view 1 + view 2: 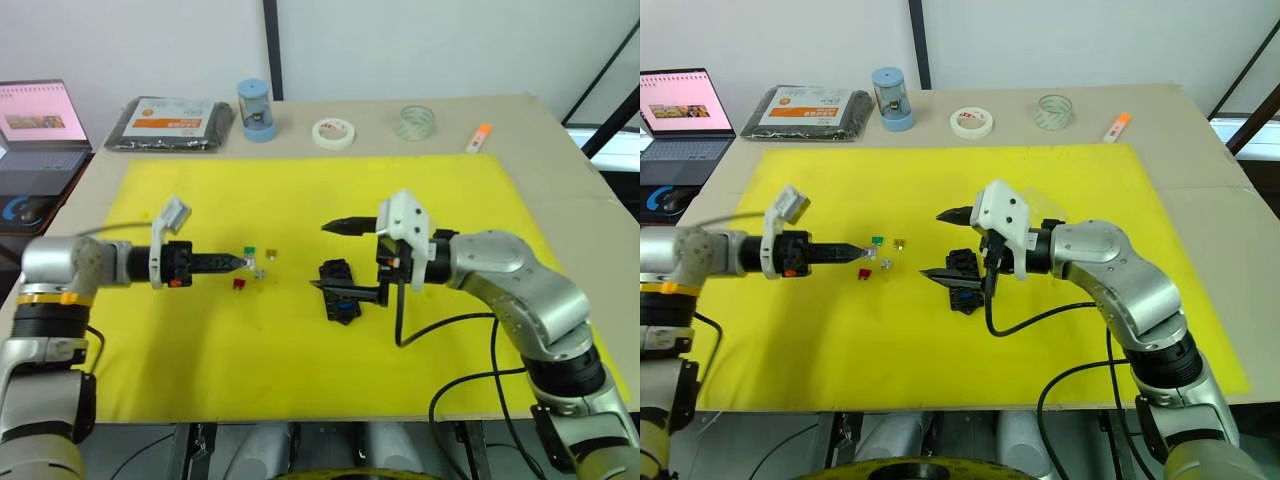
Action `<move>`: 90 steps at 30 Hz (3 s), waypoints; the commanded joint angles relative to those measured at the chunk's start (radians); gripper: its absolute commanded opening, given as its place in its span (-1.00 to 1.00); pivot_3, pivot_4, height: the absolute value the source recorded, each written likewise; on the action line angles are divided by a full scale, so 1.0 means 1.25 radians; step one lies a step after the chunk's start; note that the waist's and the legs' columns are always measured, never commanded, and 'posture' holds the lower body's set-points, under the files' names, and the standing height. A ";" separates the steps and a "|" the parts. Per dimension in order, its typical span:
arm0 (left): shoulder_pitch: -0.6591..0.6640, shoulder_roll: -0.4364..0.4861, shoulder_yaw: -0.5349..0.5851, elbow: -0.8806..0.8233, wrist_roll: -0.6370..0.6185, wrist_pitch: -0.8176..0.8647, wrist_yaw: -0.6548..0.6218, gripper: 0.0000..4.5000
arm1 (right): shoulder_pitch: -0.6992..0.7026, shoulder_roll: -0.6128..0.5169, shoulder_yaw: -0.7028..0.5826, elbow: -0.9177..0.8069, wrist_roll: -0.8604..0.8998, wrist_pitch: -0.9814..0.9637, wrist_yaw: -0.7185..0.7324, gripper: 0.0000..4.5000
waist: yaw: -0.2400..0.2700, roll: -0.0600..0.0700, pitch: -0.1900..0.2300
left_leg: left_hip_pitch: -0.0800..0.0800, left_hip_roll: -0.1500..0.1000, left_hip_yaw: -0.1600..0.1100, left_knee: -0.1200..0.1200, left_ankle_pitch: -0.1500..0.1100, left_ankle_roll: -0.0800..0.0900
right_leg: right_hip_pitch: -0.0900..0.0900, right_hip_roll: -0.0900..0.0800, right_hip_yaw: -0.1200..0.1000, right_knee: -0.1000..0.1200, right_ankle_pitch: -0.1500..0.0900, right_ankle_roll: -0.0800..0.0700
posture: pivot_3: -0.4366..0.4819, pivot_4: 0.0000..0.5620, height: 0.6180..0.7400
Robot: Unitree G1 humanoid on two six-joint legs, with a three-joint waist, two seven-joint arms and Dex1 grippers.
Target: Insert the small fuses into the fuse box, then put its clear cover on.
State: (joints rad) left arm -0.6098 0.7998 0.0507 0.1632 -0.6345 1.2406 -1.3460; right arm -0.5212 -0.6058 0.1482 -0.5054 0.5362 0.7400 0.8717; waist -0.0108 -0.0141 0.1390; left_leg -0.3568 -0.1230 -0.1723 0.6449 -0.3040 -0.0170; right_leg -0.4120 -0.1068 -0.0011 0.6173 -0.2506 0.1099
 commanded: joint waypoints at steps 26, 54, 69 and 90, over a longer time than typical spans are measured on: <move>0.095 -0.131 -0.133 -0.345 0.160 -0.694 0.089 -1.00 | -0.068 -0.047 0.044 0.025 -0.015 0.009 0.039 -0.04 | 0.004 0.000 0.000 | 0.001 0.000 0.001 0.000 0.000 0.001 | 0.001 -0.001 -0.001 -0.003 0.001 0.000 | -0.05 -0.47 1.00; 0.227 -0.140 -0.175 -0.362 0.213 -0.835 0.108 0.72 | -0.090 -0.216 0.109 -0.035 -0.074 0.083 0.088 -1.00 | 0.005 0.000 0.000 | 0.001 0.000 0.001 0.000 -0.001 0.001 | 0.002 -0.001 -0.001 -0.003 0.001 0.000 | -0.05 -0.47 1.00; 0.286 -0.224 -0.209 -0.323 0.251 -0.886 0.193 0.99 | -0.140 -0.217 0.236 -0.057 -0.191 0.090 0.110 -1.00 | 0.020 0.000 0.000 | 0.000 0.000 0.002 0.000 -0.001 0.001 | 0.002 -0.001 -0.001 -0.004 0.001 0.000 | -0.05 -0.47 1.00; 0.265 -0.217 -0.215 -0.339 0.248 -0.838 0.200 0.99 | -0.120 -0.201 0.284 -0.023 -0.277 0.055 0.135 -1.00 | 0.019 0.000 0.000 | 0.000 0.000 0.002 0.000 -0.001 0.001 | 0.002 -0.001 -0.001 -0.004 0.001 0.000 | -0.05 -0.47 1.00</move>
State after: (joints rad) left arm -0.2707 0.5220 -0.2192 -0.2288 -0.3146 0.1913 -1.0977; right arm -0.6668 -0.8646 0.5056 -0.5351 0.2039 0.8227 1.0380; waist 0.0127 -0.0139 0.1392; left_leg -0.3562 -0.1230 -0.1701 0.6448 -0.3051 -0.0154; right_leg -0.4100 -0.1083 -0.0028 0.6127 -0.2495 0.1098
